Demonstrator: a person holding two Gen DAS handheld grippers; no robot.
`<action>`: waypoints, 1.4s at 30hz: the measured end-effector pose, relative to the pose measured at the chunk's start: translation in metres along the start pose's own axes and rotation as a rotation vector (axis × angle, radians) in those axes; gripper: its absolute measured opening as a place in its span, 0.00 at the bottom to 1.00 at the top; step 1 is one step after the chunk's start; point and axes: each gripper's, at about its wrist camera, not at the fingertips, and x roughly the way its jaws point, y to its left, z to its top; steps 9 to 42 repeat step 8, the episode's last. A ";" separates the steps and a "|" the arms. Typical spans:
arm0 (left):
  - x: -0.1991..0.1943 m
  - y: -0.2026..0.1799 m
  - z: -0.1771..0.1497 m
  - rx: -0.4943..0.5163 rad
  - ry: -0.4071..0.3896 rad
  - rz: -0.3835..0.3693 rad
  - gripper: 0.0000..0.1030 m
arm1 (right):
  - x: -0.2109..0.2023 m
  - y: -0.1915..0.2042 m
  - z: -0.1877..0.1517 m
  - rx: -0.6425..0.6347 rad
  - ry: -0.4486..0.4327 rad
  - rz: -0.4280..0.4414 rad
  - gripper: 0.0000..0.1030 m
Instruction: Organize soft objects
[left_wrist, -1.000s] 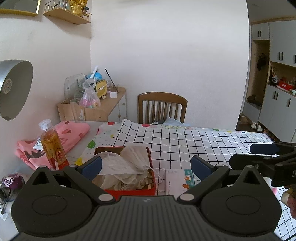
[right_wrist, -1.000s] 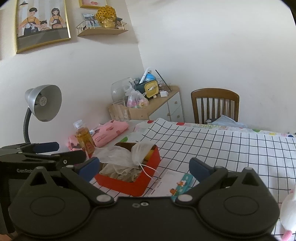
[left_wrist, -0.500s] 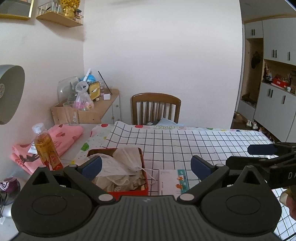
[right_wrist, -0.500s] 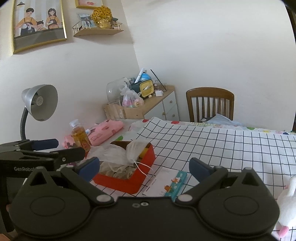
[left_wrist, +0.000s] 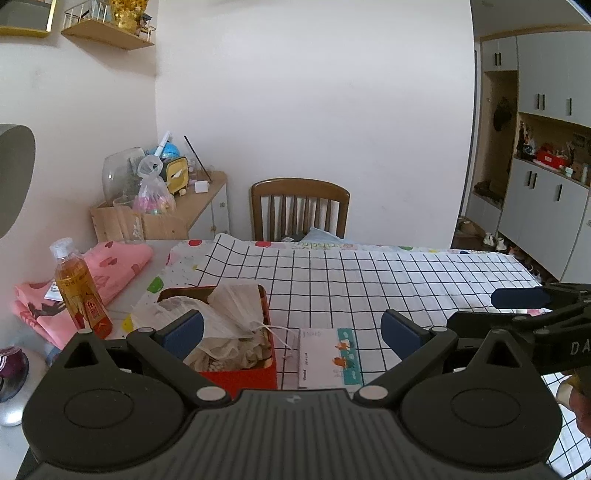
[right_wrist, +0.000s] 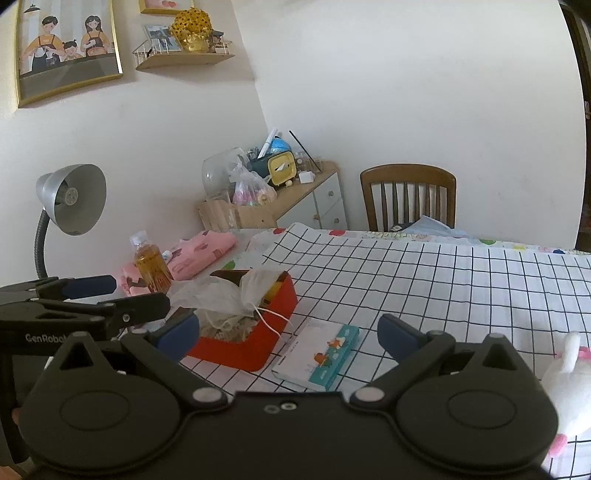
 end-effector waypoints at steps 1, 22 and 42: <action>-0.001 -0.002 -0.001 0.003 0.000 0.002 1.00 | 0.000 -0.001 0.000 0.002 0.001 -0.001 1.00; 0.000 -0.012 -0.006 0.016 0.006 0.000 1.00 | -0.007 -0.007 -0.007 0.012 0.008 -0.008 1.00; 0.000 -0.012 -0.006 0.016 0.006 0.000 1.00 | -0.007 -0.007 -0.007 0.012 0.008 -0.008 1.00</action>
